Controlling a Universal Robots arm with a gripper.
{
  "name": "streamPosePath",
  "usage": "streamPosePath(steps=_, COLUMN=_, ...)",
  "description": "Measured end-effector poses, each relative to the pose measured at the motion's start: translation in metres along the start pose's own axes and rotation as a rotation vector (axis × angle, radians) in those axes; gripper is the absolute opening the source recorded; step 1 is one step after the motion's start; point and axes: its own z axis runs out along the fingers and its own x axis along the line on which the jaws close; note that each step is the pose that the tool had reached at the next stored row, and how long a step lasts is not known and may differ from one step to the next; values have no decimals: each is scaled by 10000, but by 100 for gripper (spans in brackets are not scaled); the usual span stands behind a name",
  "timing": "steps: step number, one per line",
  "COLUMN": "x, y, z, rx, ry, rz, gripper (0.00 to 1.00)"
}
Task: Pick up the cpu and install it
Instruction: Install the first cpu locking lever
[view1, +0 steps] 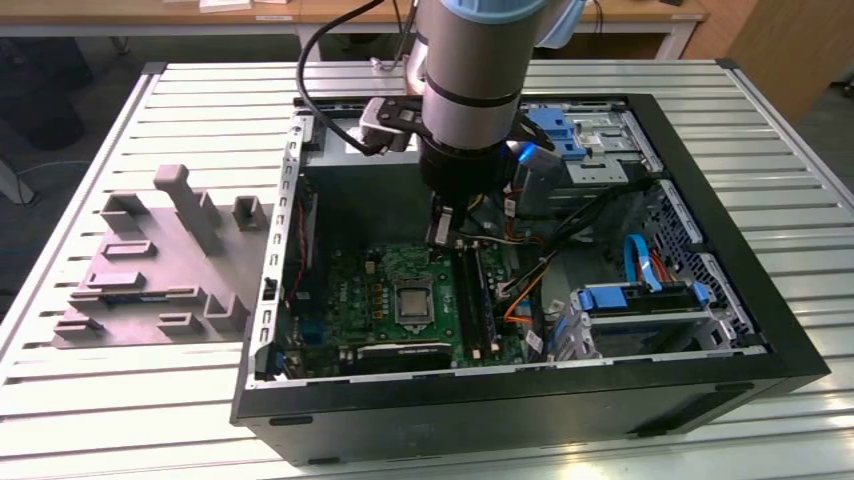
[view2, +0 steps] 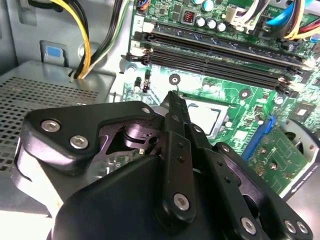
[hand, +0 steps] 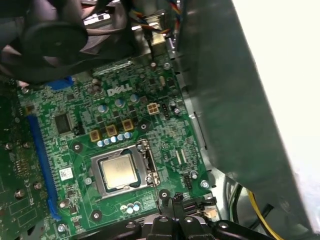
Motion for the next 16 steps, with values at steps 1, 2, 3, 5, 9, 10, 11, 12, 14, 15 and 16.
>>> streamPosePath(steps=1, x=16, y=-1, z=1, rx=0, ry=1, rz=-33, gripper=11)
streamPosePath(steps=2, x=36, y=-3, z=2, rx=1, ry=2, rz=-54, gripper=11)
streamPosePath(steps=3, x=57, y=-4, z=3, rx=3, ry=3, rz=-76, gripper=11)
streamPosePath(steps=5, x=97, y=-8, z=3, rx=13, ry=3, rz=-117, gripper=11)
streamPosePath(steps=9, x=118, y=-10, z=9, rx=24, ry=16, rz=-441, gripper=11)
streamPosePath(steps=10, x=120, y=-10, z=11, rx=26, ry=22, rz=-555, gripper=11)
streamPosePath(steps=11, x=123, y=-10, z=12, rx=28, ry=28, rz=-666, gripper=11)
streamPosePath(steps=12, x=133, y=-9, z=12, rx=29, ry=32, rz=-727, gripper=11)
streamPosePath(steps=14, x=168, y=-11, z=14, rx=33, ry=34, rz=-784, gripper=11)
streamPosePath(steps=15, x=190, y=-13, z=14, rx=34, ry=33, rz=-796, gripper=11)
streamPosePath(steps=16, x=214, y=-17, z=15, rx=35, ry=33, rz=-807, gripper=11)
